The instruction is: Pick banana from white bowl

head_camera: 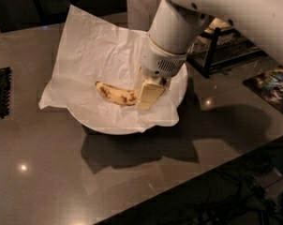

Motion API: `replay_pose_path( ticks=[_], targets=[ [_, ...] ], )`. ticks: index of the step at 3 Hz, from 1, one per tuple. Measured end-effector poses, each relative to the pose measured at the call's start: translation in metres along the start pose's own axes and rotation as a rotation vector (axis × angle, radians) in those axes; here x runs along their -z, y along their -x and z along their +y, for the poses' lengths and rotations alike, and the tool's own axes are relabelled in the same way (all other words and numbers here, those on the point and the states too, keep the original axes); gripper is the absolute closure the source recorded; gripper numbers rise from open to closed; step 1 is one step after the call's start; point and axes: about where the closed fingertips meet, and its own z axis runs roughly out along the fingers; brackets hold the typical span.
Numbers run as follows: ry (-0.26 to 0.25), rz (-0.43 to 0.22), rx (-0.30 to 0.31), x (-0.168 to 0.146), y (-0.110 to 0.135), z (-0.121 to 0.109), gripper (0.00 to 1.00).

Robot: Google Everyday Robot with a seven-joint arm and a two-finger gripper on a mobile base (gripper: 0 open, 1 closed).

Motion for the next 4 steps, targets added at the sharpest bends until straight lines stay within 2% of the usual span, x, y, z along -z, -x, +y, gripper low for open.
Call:
replay_pose_path(
  ticks=[1, 2, 3, 4],
  targets=[
    [0.032, 0.002, -0.051, -0.023, -0.015, -0.009, 1.0],
    [0.084, 0.013, -0.141, -0.057, -0.041, -0.02, 1.0],
    [0.084, 0.013, -0.141, -0.057, -0.041, -0.02, 0.98],
    [0.084, 0.013, -0.141, -0.057, -0.041, -0.02, 0.79]
  ],
)
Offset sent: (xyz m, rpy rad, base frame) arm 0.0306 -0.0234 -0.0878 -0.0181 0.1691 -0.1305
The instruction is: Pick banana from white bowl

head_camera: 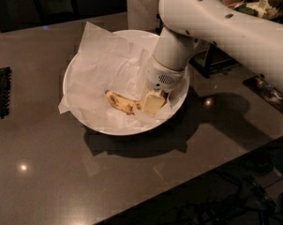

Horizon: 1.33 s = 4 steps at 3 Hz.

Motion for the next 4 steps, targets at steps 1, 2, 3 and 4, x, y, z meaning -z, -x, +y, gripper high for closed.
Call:
replay_pose_path(
  ticks=[1, 2, 3, 4],
  targets=[
    [0.0, 0.0, 0.001, 0.0, 0.0, 0.0, 0.56],
    [-0.02, 0.003, 0.019, 0.005, 0.006, 0.001, 0.46],
    [-0.05, 0.007, 0.041, 0.013, 0.013, 0.004, 0.33],
    [-0.069, 0.011, 0.053, 0.018, 0.017, 0.005, 0.34]
  ],
)
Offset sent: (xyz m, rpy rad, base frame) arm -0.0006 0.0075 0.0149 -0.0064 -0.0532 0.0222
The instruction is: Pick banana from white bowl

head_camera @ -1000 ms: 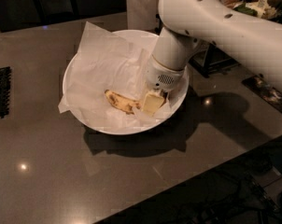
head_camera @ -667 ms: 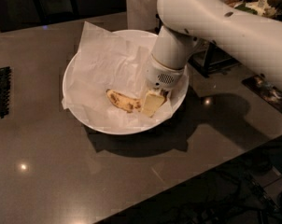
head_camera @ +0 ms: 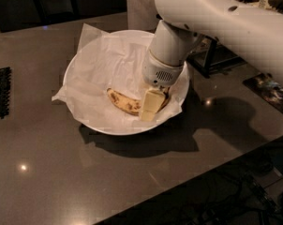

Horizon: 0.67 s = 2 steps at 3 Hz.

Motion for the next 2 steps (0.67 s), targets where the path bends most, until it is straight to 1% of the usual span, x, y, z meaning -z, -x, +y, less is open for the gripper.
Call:
replay_pose_path(
  ticks=[1, 2],
  targets=[
    [0.0, 0.0, 0.0, 0.0, 0.0002, 0.0, 0.52],
    [0.001, -0.001, -0.001, -0.0005, 0.0004, 0.0, 0.76]
  ],
)
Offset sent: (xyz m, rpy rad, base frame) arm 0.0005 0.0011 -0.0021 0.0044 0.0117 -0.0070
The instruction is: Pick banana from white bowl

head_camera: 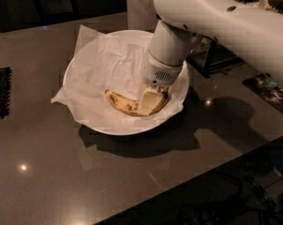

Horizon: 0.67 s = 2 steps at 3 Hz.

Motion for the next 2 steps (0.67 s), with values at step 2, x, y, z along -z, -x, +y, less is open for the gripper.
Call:
replay_pose_path(
  ticks=[2],
  targets=[
    [0.024, 0.004, -0.027, -0.0075, -0.0065, 0.0009, 1.0]
  ],
)
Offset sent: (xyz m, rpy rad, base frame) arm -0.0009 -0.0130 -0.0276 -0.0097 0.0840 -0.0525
